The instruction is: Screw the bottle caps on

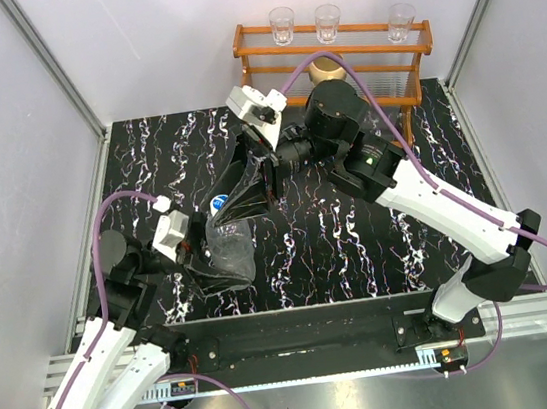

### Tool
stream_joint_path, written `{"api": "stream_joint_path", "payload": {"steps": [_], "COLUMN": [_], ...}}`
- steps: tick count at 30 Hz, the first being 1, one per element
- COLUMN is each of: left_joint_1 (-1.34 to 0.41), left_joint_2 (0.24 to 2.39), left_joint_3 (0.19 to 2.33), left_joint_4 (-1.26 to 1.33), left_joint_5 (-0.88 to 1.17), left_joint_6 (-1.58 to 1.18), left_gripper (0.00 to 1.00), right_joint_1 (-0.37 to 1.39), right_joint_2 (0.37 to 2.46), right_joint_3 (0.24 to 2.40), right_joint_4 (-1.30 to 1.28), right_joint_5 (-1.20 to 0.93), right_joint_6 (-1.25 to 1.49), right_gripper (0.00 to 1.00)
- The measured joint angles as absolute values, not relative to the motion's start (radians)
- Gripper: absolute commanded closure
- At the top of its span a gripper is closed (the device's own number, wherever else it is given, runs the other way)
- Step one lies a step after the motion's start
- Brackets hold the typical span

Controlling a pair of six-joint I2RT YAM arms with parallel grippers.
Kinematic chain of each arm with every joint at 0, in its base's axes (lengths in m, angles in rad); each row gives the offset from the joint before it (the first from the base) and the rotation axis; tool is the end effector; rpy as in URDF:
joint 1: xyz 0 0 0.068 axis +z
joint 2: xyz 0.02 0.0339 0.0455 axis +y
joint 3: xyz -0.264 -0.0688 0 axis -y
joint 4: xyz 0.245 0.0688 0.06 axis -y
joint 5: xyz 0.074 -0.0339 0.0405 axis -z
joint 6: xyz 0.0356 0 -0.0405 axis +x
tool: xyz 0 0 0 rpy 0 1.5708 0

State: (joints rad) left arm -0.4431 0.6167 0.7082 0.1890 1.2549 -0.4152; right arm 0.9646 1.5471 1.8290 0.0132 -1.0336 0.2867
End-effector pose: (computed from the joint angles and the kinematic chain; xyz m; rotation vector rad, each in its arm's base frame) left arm 0.0983 -0.0841 0.3719 1.1812 1.1920 -1.4649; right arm 0.1575 0.2809 0.5300 -1.3865 0.9038 1.6428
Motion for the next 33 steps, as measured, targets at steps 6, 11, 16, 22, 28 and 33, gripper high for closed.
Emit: {"api": "stream_joint_path", "payload": {"steps": [6, 11, 16, 22, 28, 33], "left_joint_1": [-0.439, -0.432, -0.430, -0.430, -0.429, -0.395], "left_joint_2": [0.610, 0.608, 0.612, 0.624, 0.610, 0.606], "left_joint_3": [0.710, 0.730, 0.747, 0.760, 0.765, 0.764], "left_joint_4": [0.109, -0.013, -0.130, -0.239, -0.279, -0.234], "left_joint_5": [1.168, 0.945, 0.677, 0.411, 0.281, 0.260], "left_joint_6": [-0.339, -0.230, -0.139, -0.058, -0.052, -0.127], "left_gripper": [0.56, 0.57, 0.56, 0.59, 0.59, 0.55], "right_joint_1": [0.956, 0.949, 0.950, 1.028, 1.116, 1.132], "right_joint_2": [1.542, 1.534, 1.540, 1.614, 1.720, 1.722], "right_joint_3": [1.829, 1.859, 1.862, 1.908, 2.036, 2.051], "right_joint_4": [-0.054, -0.205, -0.289, -0.338, -0.381, -0.445], "right_joint_5": [-0.971, -0.738, -0.423, 0.010, 0.297, 0.310], "right_joint_6": [0.232, 0.147, 0.141, 0.173, 0.163, 0.149], "right_gripper": [1.00, 1.00, 1.00, 0.87, 0.38, 0.16]}}
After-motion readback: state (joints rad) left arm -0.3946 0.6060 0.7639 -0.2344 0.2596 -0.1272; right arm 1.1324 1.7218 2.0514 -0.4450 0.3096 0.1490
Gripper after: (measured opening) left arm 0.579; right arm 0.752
